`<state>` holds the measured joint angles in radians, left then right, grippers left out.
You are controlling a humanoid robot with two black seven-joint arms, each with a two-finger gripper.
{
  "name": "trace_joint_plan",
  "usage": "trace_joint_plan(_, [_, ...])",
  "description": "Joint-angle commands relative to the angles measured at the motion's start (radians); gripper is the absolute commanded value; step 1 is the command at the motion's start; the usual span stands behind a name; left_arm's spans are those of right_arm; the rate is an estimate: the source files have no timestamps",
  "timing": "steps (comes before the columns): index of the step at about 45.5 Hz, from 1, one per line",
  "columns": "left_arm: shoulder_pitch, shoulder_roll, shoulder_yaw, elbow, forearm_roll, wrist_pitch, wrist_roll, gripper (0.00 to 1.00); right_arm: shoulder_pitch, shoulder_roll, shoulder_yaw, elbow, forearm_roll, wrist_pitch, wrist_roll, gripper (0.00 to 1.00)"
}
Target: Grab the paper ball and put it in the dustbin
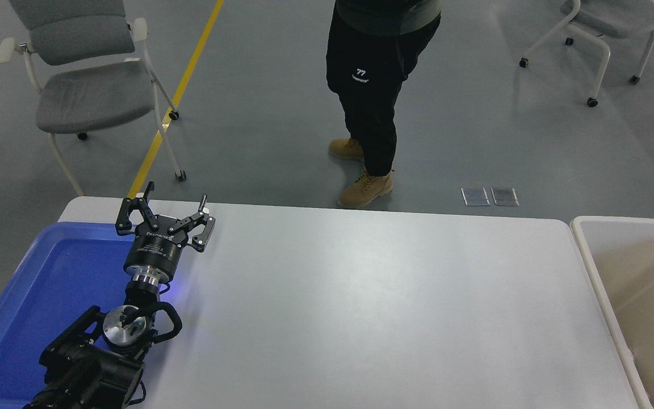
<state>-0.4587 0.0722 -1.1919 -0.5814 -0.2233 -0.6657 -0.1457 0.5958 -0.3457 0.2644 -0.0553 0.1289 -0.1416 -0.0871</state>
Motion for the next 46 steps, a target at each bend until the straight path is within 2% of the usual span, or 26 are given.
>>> trace_joint_plan(1, [0.000,0.000,0.000,0.000,0.001,0.000,0.000,0.99,-0.001,0.007,0.009,0.000,0.000,0.005,0.001,1.00])
trace_joint_plan(37, [0.000,0.001,0.000,0.000,0.001,0.000,0.000,0.99,0.134,-0.012,-0.068,0.003,-0.018,0.022,0.001,1.00])
trace_joint_plan(46, [0.000,0.000,0.000,0.000,0.001,0.000,0.000,0.99,0.225,-0.148,-0.085,0.185,-0.017,0.019,-0.003,1.00])
